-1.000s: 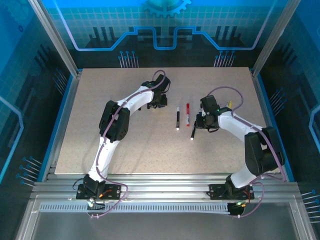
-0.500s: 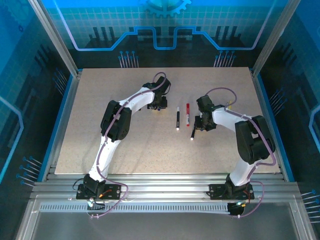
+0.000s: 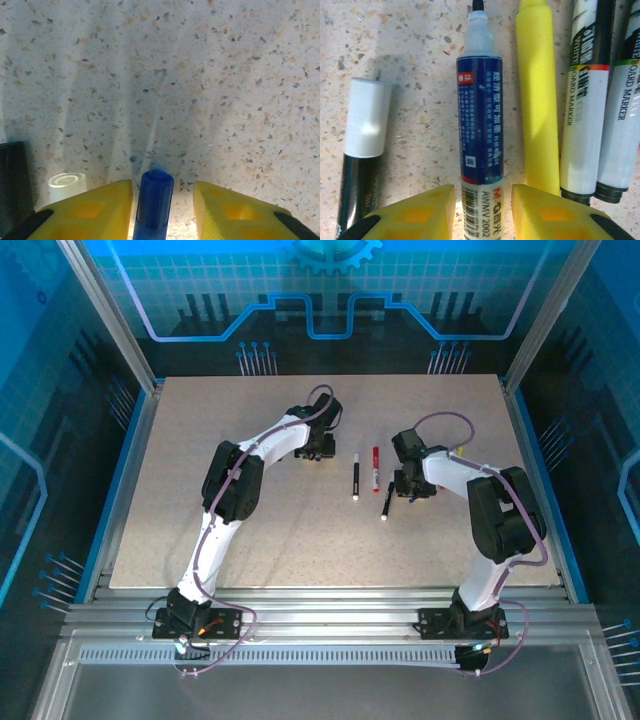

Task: Open the pen caps

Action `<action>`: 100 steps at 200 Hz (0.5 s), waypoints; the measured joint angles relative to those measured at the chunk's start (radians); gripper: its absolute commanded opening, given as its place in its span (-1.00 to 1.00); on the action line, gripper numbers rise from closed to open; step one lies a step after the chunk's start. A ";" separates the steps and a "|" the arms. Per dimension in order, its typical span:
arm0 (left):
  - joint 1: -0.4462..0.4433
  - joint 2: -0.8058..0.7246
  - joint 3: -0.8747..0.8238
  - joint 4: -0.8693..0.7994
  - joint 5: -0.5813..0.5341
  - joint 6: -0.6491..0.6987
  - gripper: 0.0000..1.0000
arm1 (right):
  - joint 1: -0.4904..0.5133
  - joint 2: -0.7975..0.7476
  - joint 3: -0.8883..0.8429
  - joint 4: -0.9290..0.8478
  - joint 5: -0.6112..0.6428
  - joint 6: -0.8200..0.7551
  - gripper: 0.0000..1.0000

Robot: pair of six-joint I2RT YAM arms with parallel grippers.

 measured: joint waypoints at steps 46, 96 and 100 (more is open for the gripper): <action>-0.020 -0.029 0.000 0.000 0.000 0.000 -0.25 | 0.000 -0.031 0.000 -0.011 0.009 0.006 -0.24; -0.052 -0.120 -0.039 0.023 -0.004 -0.001 -0.24 | 0.001 -0.204 -0.017 -0.005 -0.045 0.011 -0.20; -0.057 -0.126 -0.041 0.026 -0.004 -0.001 -0.24 | 0.003 -0.218 -0.021 -0.003 -0.051 0.014 -0.19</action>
